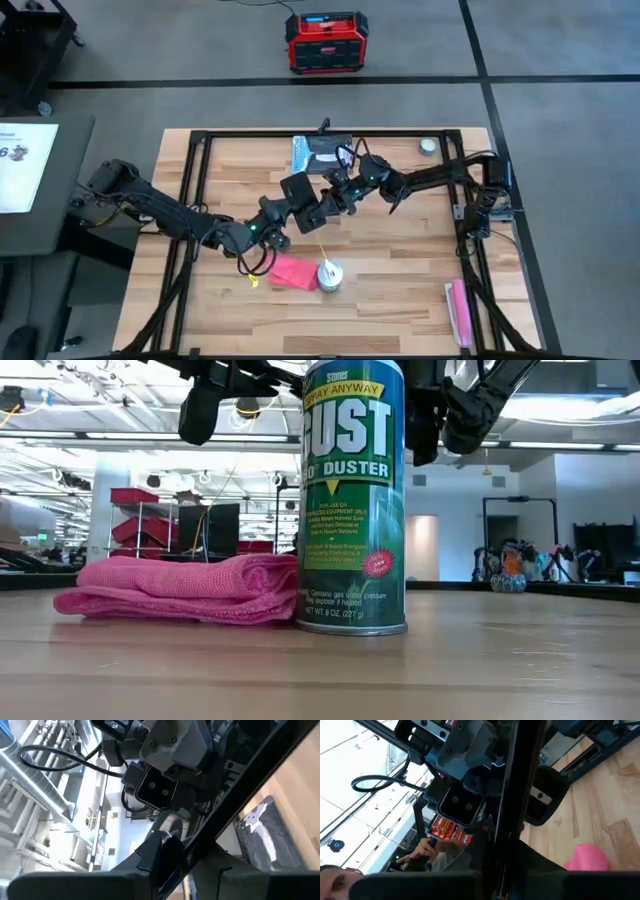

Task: Apply microfiber cloth
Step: Spray the back of the cellphone using the spray bottle

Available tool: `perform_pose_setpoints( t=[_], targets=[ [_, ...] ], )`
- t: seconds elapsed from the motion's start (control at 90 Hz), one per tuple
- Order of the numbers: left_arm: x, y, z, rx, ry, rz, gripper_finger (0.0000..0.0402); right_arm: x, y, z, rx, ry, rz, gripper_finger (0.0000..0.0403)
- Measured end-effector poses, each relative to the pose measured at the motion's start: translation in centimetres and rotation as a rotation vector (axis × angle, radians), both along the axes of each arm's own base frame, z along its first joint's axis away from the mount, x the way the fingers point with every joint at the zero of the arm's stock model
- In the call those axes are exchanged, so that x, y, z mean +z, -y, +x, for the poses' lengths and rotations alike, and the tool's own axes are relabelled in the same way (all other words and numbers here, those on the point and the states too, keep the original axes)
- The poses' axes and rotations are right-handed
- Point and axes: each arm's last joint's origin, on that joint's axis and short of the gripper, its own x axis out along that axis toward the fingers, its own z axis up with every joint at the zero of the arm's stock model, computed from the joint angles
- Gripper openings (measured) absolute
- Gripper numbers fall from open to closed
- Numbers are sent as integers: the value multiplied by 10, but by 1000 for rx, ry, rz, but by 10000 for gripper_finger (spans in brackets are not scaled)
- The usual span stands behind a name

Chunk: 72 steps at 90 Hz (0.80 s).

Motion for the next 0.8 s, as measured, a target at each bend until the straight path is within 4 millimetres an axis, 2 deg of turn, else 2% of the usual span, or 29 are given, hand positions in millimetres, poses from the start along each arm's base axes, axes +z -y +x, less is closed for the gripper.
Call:
perform_pose_setpoints(
  t=[0.267,0.556,0.8],
  targets=[
    [1,4,-2,-22,-26,29,63,-2,-4,-1,50,-20,0,18],
    [-2,19,-6,-125,136,-202,88,-5,-6,-1,82,-53,8,18],
    [-17,16,-9,-50,143,-331,108,-9,-4,-1,41,-87,9,18]
  ],
)
